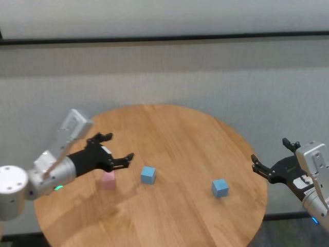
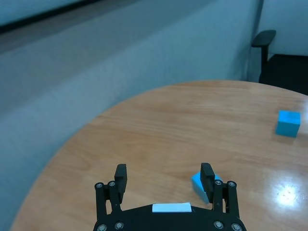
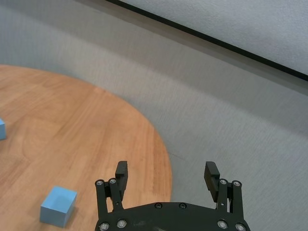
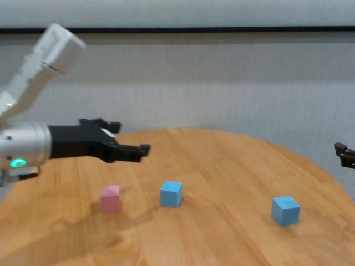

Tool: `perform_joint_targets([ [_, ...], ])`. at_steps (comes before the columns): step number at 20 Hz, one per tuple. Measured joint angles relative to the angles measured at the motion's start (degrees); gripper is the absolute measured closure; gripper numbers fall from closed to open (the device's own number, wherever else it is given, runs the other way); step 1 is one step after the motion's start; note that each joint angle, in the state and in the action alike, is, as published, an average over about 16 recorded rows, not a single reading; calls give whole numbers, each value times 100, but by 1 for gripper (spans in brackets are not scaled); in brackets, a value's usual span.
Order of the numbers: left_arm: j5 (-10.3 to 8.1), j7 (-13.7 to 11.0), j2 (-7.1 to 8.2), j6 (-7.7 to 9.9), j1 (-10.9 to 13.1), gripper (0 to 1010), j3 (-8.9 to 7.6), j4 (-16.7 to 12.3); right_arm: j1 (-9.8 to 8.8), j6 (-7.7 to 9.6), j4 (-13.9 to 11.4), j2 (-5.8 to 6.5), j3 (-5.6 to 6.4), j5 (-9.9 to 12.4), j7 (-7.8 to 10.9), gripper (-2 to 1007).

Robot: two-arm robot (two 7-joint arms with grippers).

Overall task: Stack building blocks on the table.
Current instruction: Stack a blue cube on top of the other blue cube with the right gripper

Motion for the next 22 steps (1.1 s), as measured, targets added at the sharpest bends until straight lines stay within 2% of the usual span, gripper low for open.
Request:
perform_joint_targets([
  [5,-200,-9,374,-2,365,10,-191,-506,0,0,0,0,0,0,0,4],
  [10,-294,0,632,-56,651,10,-285,-806,-5,-15,-15,0,7,1,16,4],
  [16,-331,20,756,-106,820,10,-324,-946,-36,-43,-167,34,43,6,132,4],
  [22,-328,28,764,-122,833,10,-328,-951,-92,100,-455,79,109,78,326,4],
])
